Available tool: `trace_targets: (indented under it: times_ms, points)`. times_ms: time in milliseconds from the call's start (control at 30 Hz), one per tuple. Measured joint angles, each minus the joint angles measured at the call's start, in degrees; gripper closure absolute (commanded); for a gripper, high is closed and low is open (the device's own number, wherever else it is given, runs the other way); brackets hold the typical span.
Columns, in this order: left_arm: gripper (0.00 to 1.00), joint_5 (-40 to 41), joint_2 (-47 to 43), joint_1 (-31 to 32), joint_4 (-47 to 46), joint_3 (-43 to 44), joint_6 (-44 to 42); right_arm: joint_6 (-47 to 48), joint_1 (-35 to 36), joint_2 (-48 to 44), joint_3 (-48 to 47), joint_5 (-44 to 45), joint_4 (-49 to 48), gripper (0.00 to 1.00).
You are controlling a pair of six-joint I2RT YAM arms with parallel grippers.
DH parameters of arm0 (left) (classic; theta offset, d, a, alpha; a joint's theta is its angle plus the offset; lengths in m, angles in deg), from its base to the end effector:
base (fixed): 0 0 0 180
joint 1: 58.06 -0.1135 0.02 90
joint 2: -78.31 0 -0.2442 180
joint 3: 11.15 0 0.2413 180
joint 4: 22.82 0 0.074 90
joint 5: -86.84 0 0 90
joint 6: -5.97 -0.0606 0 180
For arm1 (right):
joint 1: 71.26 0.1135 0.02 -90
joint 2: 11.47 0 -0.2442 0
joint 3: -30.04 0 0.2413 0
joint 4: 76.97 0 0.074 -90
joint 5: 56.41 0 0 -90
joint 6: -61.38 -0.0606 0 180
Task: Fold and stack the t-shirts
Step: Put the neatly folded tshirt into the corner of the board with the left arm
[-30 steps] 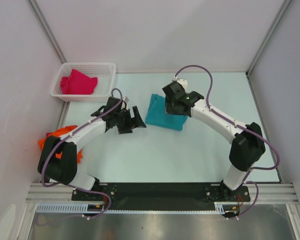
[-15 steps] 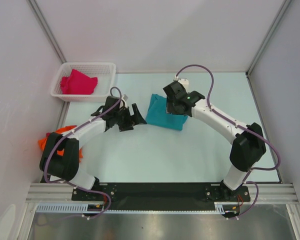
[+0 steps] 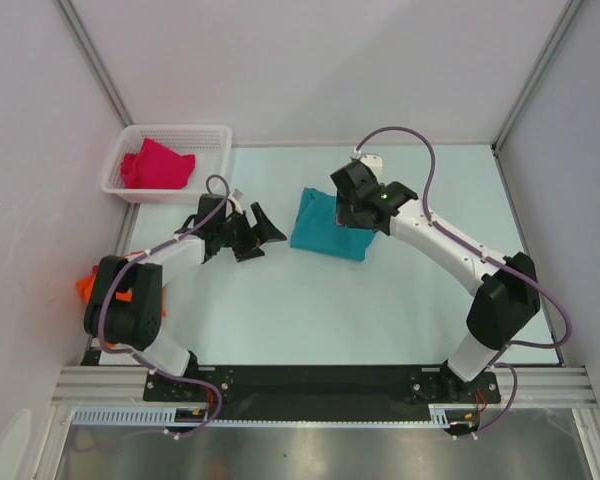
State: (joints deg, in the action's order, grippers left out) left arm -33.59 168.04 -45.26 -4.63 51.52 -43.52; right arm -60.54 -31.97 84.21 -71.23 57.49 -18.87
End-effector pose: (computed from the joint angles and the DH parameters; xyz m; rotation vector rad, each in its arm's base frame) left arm 0.3078 -0.1014 0.1583 -0.3228 2.4630 -1.0559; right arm 0.2966 0.2109 0.2773 0.0176 2.3832 0.0606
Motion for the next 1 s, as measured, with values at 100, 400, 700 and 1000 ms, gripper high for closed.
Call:
trace_targets:
  times_ms: [100, 400, 700, 1000]
  points:
    - [0.0, 0.0, 1.4, -0.5, -2.8, -0.7, 1.4, 0.3, 0.0, -1.6, 0.5, 0.4, 0.7, 0.41]
    - [0.01, -0.1, 5.2, -0.6, -12.9, -2.8, 7.1, 1.1, 0.1, -6.0, 0.8, 1.0, 3.7, 0.41]
    - [0.0, -1.4, 11.7, -0.5, -22.7, -4.6, 12.5, 1.1, 2.5, -6.8, 0.3, 1.3, 8.5, 0.42]
    - [0.0, -1.8, 21.3, 4.5, -33.5, 1.5, 19.5, 1.0, 3.4, -6.8, -6.5, 2.5, 14.3, 0.42]
